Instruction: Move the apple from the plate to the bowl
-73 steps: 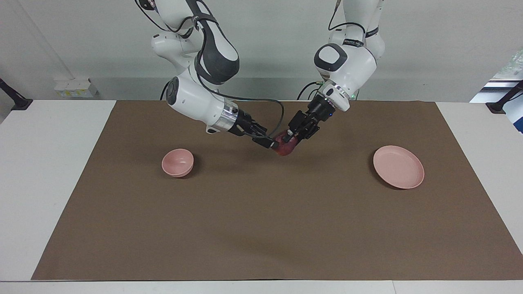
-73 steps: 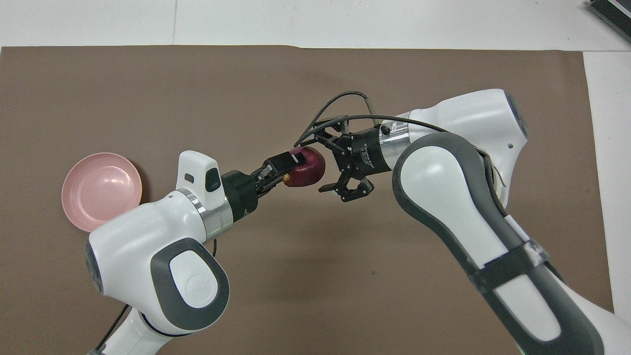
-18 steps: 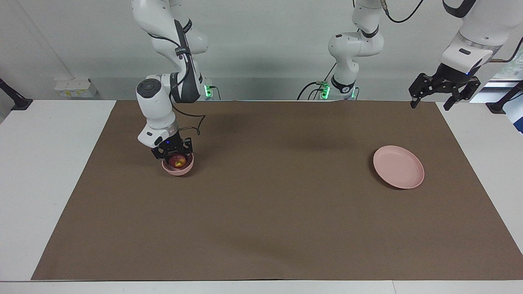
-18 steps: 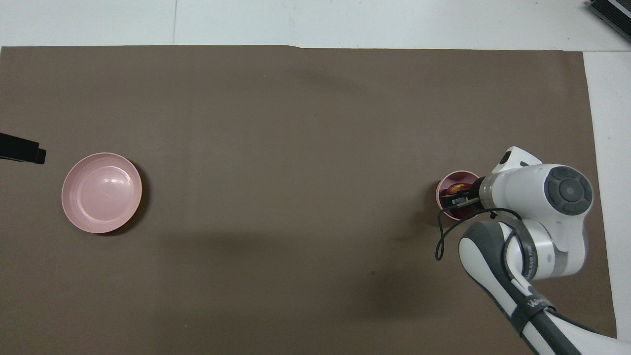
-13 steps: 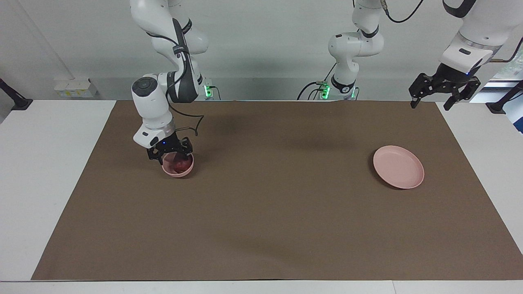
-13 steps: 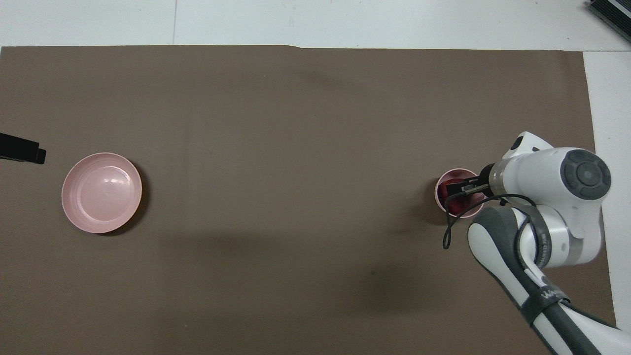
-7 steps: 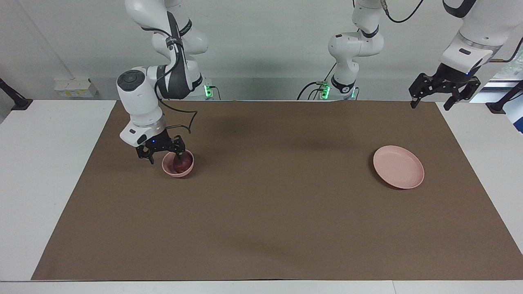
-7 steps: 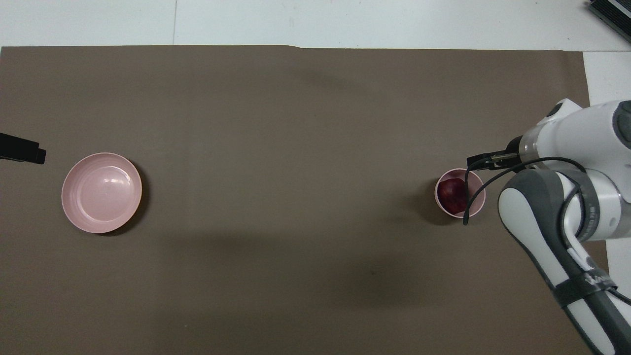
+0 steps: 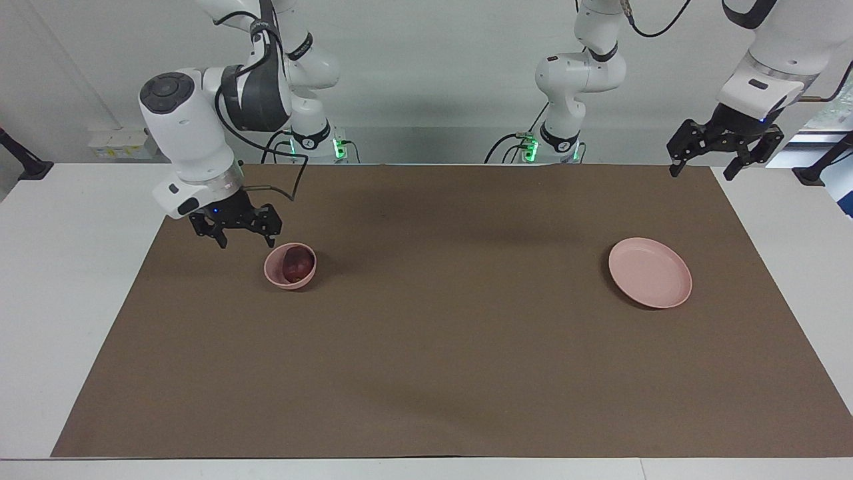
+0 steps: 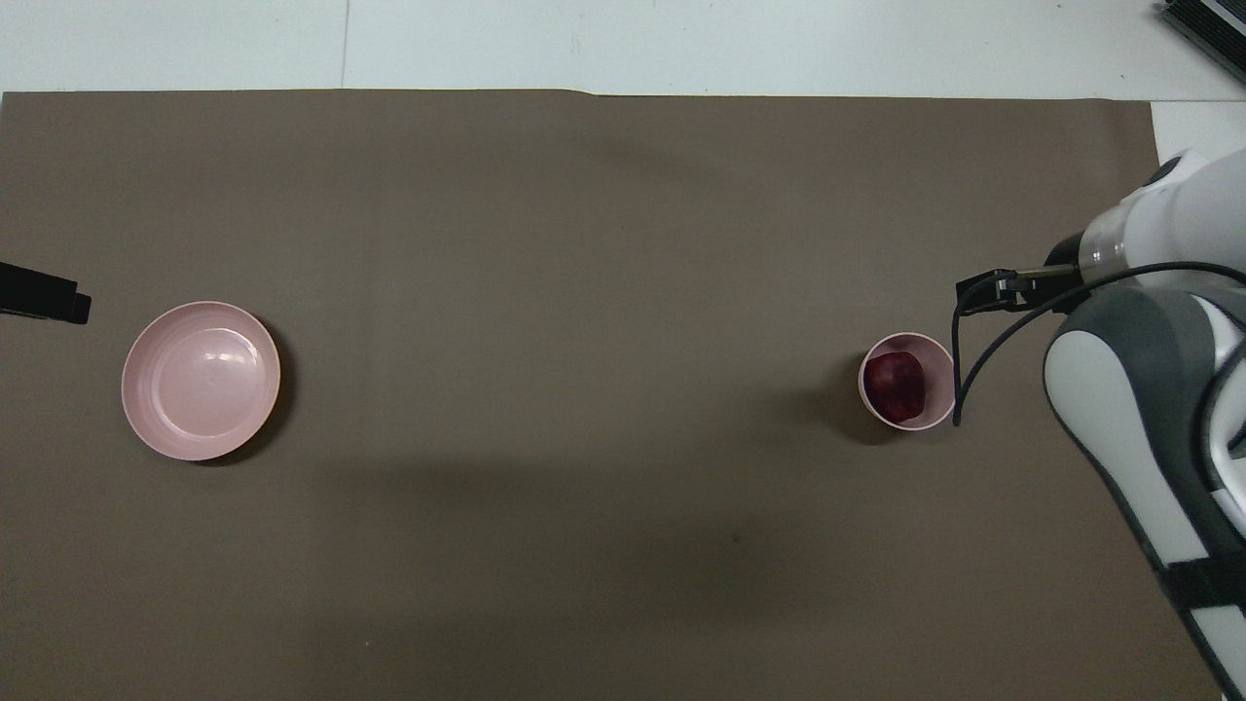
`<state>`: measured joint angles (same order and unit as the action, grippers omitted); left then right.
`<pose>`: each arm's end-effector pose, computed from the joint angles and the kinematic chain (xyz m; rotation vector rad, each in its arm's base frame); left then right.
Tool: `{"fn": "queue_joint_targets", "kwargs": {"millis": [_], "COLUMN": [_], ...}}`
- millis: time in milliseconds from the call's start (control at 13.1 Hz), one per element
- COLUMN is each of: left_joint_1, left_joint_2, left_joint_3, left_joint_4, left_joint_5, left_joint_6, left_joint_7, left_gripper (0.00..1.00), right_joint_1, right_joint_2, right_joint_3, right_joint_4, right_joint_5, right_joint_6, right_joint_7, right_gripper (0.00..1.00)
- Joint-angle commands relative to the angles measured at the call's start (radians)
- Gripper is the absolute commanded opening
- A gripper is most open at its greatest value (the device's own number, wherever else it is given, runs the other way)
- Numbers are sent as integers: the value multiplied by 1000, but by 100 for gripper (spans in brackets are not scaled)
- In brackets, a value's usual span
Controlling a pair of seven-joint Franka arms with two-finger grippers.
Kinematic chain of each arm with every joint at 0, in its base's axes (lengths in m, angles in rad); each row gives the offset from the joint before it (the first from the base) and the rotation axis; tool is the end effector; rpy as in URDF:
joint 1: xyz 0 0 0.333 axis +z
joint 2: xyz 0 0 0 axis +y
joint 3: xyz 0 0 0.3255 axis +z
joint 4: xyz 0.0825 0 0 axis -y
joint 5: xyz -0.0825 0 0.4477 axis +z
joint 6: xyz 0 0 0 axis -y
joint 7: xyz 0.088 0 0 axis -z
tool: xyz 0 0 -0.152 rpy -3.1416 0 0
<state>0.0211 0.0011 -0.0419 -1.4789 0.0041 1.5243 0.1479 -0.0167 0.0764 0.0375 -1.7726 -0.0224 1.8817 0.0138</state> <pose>0.6158 -0.0122 0.6332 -3.1229 0.2636 -0.0689 0.6531 0.0105 0.4586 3.1231 0.0208 0.0517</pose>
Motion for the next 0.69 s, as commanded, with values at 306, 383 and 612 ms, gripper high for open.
{"fn": "queue_joint_targets", "kwargs": {"millis": [306, 383, 612], "left_joint_1": [10, 8, 8], "left_joint_2": [-7, -7, -7], "left_joint_3": [-6, -6, -6], "left_joint_4": [3, 3, 3], "left_joint_5": [-4, -4, -4], "left_joint_6": [-16, -16, -16], "left_joint_7": [-1, -1, -1], "left_gripper": [100, 100, 100], "right_joint_1": [-12, -11, -11], "right_joint_2": [-24, -24, -24], "right_joint_3": [7, 7, 9], "right_joint_4": [151, 168, 215], "right_joint_5": [25, 25, 25], "right_joint_6": [-202, -222, -283], "right_joint_7": [41, 41, 46], "right_gripper": [100, 100, 100]}}
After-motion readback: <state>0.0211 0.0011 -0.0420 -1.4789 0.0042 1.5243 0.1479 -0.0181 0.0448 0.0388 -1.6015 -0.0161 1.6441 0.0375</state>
